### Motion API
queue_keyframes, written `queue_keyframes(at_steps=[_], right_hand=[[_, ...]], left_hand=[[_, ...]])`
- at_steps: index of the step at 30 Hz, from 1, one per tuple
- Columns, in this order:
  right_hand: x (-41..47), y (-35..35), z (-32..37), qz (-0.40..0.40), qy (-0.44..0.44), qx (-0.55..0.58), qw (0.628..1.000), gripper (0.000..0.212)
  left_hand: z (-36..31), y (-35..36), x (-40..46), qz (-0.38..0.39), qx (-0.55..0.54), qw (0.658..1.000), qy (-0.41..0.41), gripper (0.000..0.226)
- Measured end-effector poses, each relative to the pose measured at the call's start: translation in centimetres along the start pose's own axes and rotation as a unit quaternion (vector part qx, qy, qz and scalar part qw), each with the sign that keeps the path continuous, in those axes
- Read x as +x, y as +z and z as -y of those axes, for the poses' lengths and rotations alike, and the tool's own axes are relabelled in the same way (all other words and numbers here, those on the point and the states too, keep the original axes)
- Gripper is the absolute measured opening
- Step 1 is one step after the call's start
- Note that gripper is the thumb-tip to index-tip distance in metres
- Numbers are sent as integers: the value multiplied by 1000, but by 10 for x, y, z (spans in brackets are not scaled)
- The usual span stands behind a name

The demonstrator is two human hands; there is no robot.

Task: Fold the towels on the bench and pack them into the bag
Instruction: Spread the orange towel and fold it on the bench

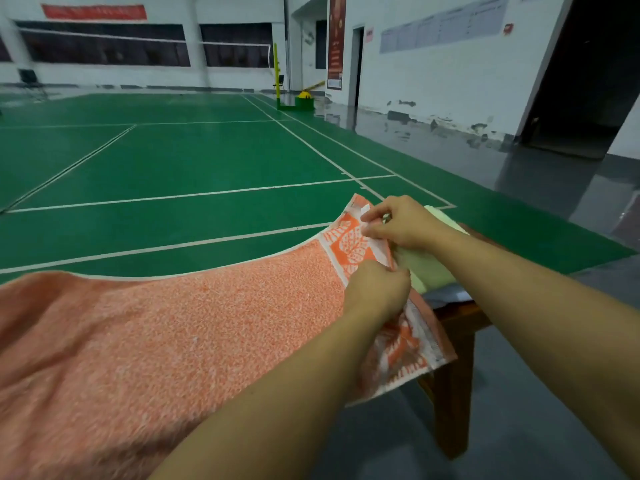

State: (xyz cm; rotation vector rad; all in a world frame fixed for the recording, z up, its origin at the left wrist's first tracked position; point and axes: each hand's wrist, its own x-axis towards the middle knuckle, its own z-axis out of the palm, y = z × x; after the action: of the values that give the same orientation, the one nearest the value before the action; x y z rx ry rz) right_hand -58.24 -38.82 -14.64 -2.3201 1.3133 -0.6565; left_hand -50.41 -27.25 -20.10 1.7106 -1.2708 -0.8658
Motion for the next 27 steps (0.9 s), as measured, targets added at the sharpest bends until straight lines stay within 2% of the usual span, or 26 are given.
queue_keyframes(at_steps=[3, 7, 11, 16, 19, 27], right_hand=[[0, 4, 9, -2, 59, 126, 990, 46], [7, 18, 27, 4, 109, 288, 951, 46], [16, 31, 44, -48, 139, 416, 897, 45], [25, 42, 48, -92, 152, 472, 864, 45], [29, 41, 46, -105, 155, 483, 855, 45], [26, -5, 4, -187, 171, 459, 852, 45]], left_hand=[[-2, -20, -7, -5, -88, 995, -40, 49], [5, -53, -15, 13, -166, 981, -99, 23], [26, -92, -24, 4, -159, 982, -98, 21], [45, -127, -31, -1, -183, 981, -67, 44], [46, -133, -34, -9, -225, 973, -41, 47], [11, -77, -25, 112, -325, 936, -75, 43]])
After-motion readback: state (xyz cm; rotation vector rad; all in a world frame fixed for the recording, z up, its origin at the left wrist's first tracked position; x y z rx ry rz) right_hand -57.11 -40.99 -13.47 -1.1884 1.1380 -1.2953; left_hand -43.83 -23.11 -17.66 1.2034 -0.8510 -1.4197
